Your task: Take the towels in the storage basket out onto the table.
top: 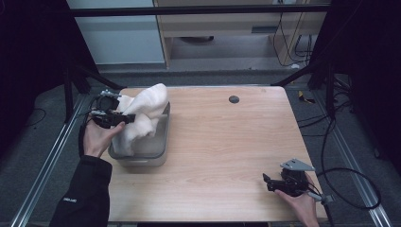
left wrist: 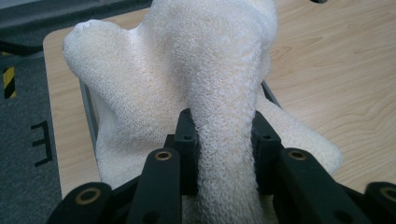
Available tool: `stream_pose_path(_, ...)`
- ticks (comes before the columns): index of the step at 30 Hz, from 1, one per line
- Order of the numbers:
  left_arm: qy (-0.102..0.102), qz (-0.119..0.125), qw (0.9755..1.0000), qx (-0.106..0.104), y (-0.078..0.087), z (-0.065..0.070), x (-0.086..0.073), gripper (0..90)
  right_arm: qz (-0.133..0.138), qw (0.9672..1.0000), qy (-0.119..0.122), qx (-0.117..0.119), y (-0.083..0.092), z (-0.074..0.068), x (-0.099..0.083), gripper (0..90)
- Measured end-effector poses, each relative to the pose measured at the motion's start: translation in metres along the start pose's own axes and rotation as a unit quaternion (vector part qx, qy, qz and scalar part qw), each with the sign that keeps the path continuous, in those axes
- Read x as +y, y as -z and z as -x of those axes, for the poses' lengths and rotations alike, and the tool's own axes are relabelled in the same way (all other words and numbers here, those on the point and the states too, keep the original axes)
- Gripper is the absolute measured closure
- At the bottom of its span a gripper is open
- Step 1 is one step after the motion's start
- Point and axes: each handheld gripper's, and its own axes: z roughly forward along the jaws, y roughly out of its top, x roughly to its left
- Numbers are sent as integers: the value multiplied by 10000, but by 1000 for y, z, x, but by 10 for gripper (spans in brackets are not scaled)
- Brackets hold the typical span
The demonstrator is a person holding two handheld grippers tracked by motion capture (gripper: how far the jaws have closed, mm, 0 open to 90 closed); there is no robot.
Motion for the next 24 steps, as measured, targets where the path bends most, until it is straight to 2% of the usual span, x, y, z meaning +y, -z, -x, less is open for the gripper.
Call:
stream_pose_path(14,-307,127,9993,-196,21,23,16,697,20,10000,-13,12,0,0,0,119)
stream_pose_path(18,-506,170,9982,-268,30,34,21,697,16,10000,-8,10,0,0,0,120)
stream_pose_path(24,-690,195,9965,-423,37,50,26,697,40,10000,12,-7,1,1,0,119)
